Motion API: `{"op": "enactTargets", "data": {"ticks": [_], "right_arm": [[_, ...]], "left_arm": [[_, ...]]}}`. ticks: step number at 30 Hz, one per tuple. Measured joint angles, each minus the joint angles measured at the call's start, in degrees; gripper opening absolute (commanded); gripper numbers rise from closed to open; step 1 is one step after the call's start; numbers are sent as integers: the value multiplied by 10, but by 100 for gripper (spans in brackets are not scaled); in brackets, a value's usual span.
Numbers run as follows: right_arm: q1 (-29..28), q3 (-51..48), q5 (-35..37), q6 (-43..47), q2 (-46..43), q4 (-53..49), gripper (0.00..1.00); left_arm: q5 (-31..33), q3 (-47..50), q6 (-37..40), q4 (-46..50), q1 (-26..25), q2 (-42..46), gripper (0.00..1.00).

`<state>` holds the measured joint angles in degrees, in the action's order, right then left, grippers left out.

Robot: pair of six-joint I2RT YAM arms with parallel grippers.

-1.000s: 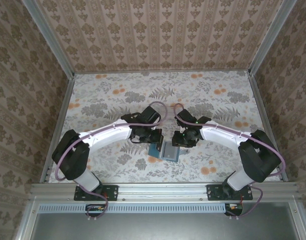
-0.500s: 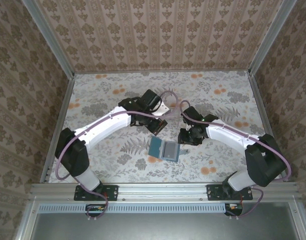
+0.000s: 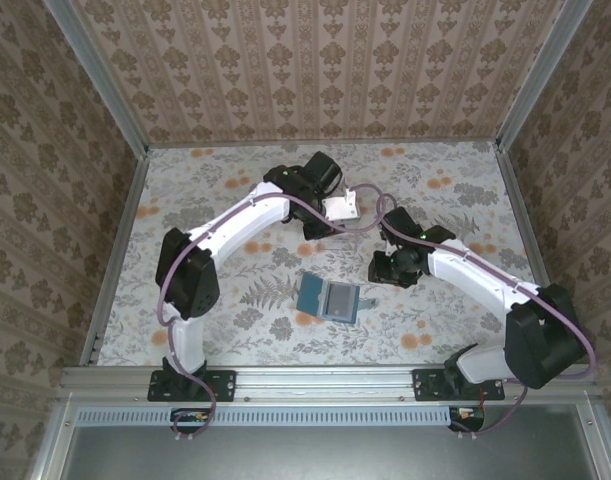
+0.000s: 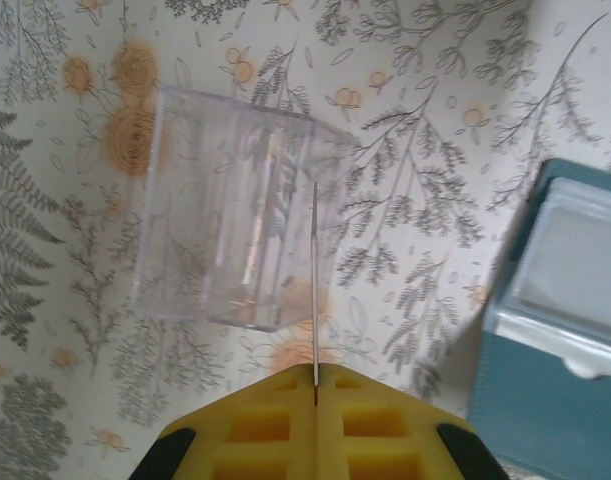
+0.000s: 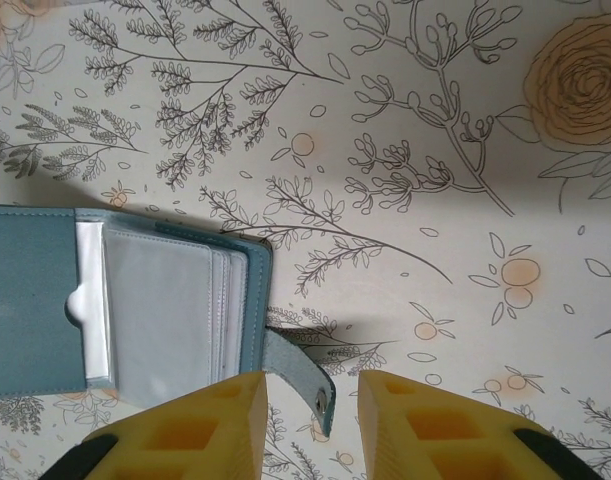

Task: Take the credit cards out of the card holder

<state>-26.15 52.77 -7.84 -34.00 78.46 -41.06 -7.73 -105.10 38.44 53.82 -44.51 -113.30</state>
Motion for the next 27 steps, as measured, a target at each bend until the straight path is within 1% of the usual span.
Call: {"op": "enactTargets", "data": {"ticks": [8, 13, 27], "right_arm": [[16, 0, 2, 9, -3, -11, 30], [24, 0, 2, 12, -3, -13, 30], [34, 0, 1, 13, -3, -14, 30]], "left_arm": [[-13, -119, 79, 37, 17, -94, 0], [-25, -161, 99, 63, 17, -133, 0], [-48, -209, 118, 101, 20, -184, 0]]}}
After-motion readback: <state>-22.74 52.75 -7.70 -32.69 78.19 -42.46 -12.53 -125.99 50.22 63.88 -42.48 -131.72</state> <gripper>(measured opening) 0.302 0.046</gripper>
